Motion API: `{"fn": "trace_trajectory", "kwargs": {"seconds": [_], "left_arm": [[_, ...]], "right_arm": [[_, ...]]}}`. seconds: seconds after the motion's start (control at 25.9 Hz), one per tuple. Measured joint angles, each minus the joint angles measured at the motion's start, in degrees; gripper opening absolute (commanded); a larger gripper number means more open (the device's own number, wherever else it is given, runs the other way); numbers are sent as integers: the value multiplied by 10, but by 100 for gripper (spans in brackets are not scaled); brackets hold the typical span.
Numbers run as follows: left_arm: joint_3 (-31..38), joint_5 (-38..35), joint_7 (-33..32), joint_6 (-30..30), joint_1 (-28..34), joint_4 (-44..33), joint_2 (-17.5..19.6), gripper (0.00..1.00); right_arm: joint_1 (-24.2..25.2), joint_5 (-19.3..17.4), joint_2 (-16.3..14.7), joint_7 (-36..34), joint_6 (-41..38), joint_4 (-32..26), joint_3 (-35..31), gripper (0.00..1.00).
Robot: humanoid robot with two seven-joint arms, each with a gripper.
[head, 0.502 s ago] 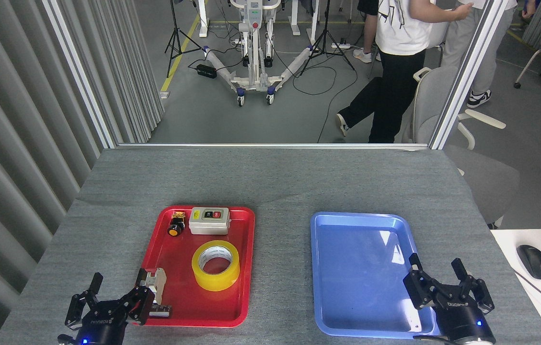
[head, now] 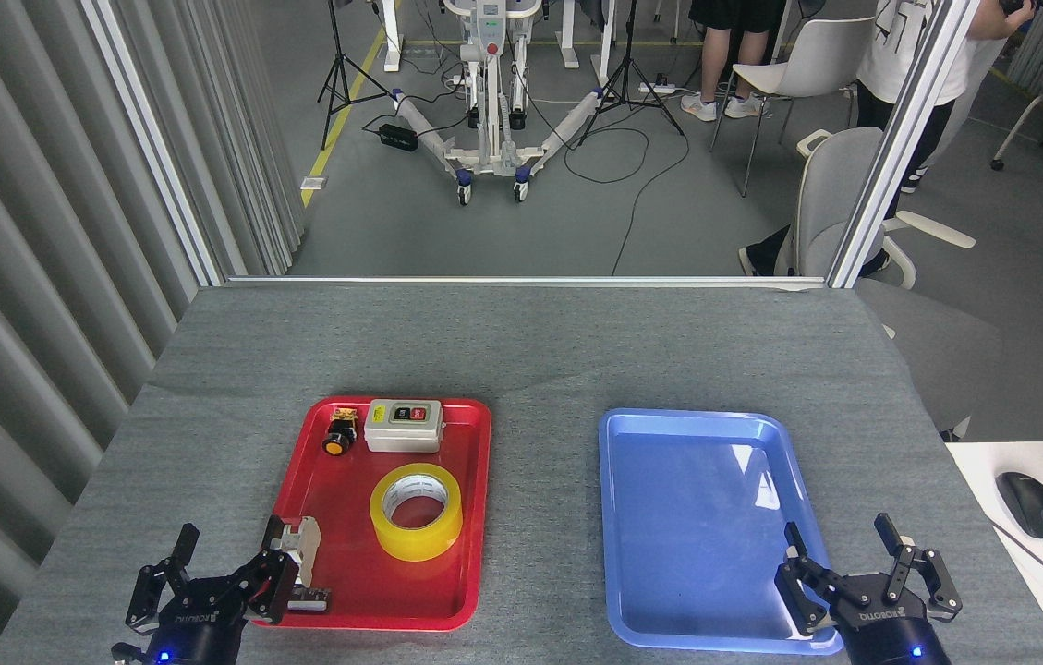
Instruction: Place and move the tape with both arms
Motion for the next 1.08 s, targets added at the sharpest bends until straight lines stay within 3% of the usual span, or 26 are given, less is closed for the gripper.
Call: {"fn": "trace_trajectory", "kwargs": {"seconds": [0.77, 1.08], "left_arm": [[-45, 3, -7, -15, 22, -37, -13, 100], [-86, -10, -8, -10, 6, -32, -42, 100]], "right_arm": [[-2, -23, 0, -2, -2, -2, 1, 100], [-1, -27, -1, -3, -3, -2, 2, 100]]}}
